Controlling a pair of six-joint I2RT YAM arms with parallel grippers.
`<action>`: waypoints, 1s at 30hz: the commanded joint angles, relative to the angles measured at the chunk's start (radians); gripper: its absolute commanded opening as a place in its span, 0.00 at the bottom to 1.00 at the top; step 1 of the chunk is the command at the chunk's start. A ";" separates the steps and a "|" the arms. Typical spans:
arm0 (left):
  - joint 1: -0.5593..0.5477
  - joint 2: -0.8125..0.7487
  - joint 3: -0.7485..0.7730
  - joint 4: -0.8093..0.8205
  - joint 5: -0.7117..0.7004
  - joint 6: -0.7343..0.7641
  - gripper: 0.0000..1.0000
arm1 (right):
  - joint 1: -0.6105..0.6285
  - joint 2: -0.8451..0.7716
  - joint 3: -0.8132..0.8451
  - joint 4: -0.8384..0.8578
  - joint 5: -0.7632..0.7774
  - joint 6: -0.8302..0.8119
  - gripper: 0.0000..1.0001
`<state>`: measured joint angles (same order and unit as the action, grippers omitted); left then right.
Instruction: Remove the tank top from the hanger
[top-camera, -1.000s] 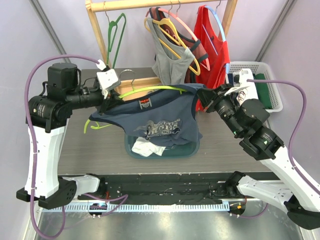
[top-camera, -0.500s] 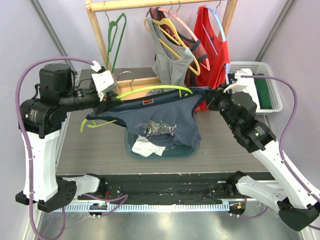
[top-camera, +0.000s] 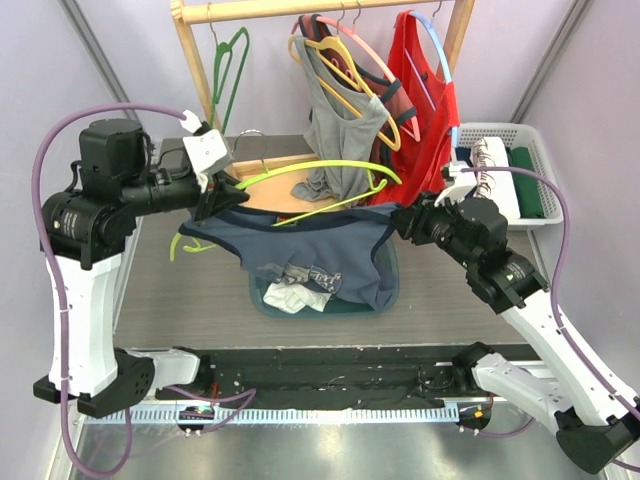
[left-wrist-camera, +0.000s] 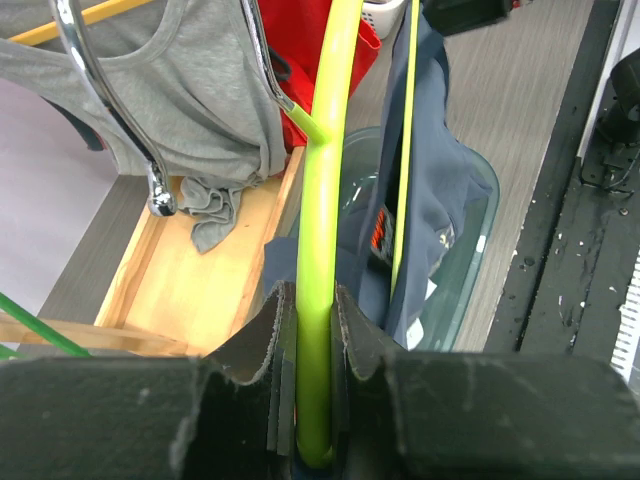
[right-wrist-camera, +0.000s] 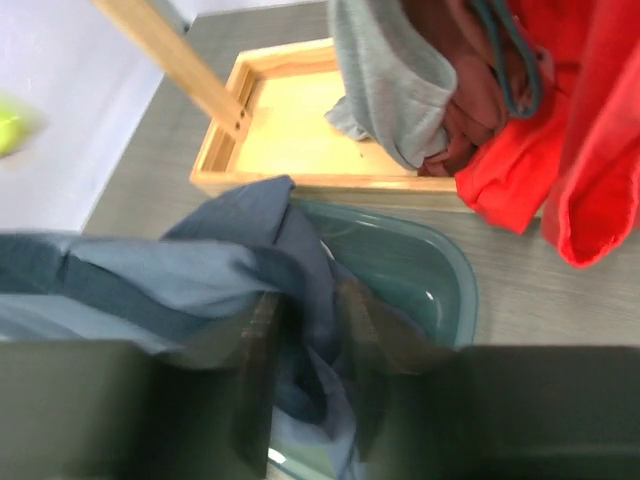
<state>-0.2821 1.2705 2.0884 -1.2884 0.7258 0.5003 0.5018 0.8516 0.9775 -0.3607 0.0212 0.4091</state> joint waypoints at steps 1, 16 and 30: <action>0.000 0.027 0.013 0.096 0.011 0.007 0.00 | -0.011 0.010 0.113 0.045 -0.111 -0.082 0.43; -0.003 0.136 0.081 0.114 0.122 0.070 0.00 | -0.011 0.004 0.489 -0.173 -0.480 -0.398 0.85; -0.046 0.090 0.021 -0.310 0.231 0.517 0.00 | -0.011 0.198 0.646 -0.146 -0.785 -0.377 0.80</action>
<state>-0.3264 1.3888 2.1010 -1.3651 0.9028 0.9218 0.4950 1.0000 1.6470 -0.5323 -0.6193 -0.0200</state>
